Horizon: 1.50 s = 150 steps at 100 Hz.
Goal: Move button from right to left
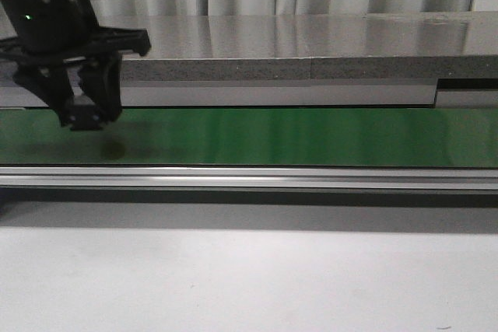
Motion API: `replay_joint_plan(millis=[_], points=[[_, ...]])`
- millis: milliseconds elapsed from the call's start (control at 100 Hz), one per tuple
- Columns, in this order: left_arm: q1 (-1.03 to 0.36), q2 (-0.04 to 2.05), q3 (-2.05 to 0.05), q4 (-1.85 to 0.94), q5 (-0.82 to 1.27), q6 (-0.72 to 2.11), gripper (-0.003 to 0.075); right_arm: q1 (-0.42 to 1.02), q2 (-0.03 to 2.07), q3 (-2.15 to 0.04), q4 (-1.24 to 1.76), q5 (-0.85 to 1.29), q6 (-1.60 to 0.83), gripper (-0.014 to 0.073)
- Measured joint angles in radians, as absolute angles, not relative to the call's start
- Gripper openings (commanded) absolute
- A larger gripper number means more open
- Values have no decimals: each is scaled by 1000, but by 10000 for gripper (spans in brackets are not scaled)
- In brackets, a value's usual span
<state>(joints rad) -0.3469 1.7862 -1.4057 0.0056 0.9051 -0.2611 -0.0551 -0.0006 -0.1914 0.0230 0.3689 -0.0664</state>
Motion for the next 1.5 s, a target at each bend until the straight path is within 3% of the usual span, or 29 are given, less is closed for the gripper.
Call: replay_joint_plan(millis=[260, 780, 1360, 1430, 1500], points=[[-162, 1659, -1406, 75, 982, -129, 248, -55, -1, -191, 23, 369, -66, -60], [222, 1667, -1406, 84, 1047, 121, 239, -55, -1, -191, 23, 369, -66, -60], [294, 1970, -1395, 111, 907, 251, 248, -55, -1, -191, 23, 369, -66, -60], [294, 1998, -1395, 115, 895, 251, 283, -55, -1, -191, 23, 369, -66, -60], [294, 2017, -1395, 115, 892, 251, 368, -55, -1, -191, 23, 369, -66, -60]])
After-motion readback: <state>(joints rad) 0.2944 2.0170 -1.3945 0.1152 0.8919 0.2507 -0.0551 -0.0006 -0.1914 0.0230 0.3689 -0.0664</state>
